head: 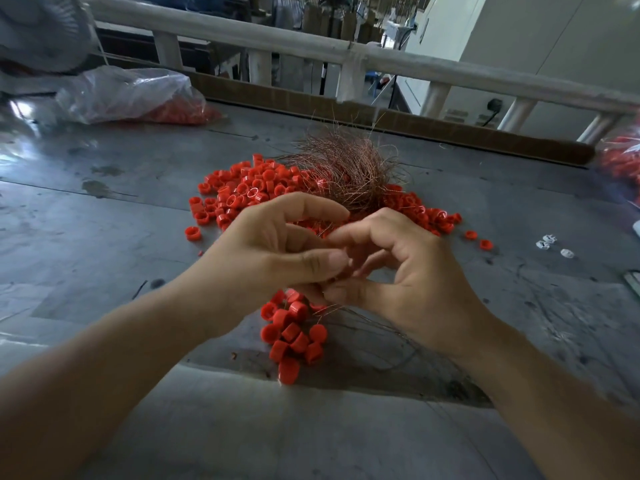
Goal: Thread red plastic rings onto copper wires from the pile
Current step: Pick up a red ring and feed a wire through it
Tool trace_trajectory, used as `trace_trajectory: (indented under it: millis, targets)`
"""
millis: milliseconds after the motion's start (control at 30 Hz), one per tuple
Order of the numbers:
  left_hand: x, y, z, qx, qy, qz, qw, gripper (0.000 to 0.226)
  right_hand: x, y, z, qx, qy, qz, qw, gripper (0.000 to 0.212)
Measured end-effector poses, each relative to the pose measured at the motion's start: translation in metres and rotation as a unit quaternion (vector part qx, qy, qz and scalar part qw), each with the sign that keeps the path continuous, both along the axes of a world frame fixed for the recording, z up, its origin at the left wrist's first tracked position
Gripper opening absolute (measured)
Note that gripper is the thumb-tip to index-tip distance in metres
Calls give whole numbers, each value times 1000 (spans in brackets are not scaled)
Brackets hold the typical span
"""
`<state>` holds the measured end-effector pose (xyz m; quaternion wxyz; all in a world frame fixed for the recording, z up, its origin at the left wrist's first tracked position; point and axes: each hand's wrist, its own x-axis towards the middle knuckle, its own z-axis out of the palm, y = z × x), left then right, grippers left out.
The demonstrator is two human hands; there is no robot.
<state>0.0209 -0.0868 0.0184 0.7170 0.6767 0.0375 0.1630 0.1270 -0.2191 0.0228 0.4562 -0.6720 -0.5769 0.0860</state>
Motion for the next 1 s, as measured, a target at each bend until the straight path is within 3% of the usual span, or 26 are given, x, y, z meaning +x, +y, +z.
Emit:
trace_trajectory:
  millis: [67,133,200,367,533,733,833,1000]
  targets:
    - [0,5,2,-62,-28,-9,998,43,1,-1,3,-16,58,4,998,32]
    - [-2,9,4,-109,-55,-36,992,42,3,-3,6,-11,78,4,997,20]
    - [-1,11,5,-122,-62,-33,990,42,6,-5,9,5,32,-16,999,8]
    - [-2,11,7,-120,-33,2,992,32,15,-9,15,-33,-49,-67,996,18]
    - [0,25,7,-2,34,193,981,13,12,-8,10,-114,-49,-61,990,21]
    - [3,51,2,88,85,343,932,22,10,-4,-3,-232,-97,-24,967,2]
    - [5,58,-6,217,131,369,894,20,12,-5,-1,-237,-91,-18,967,4]
    - [3,59,-15,395,202,329,834,13,16,-6,1,-225,-89,-30,970,8]
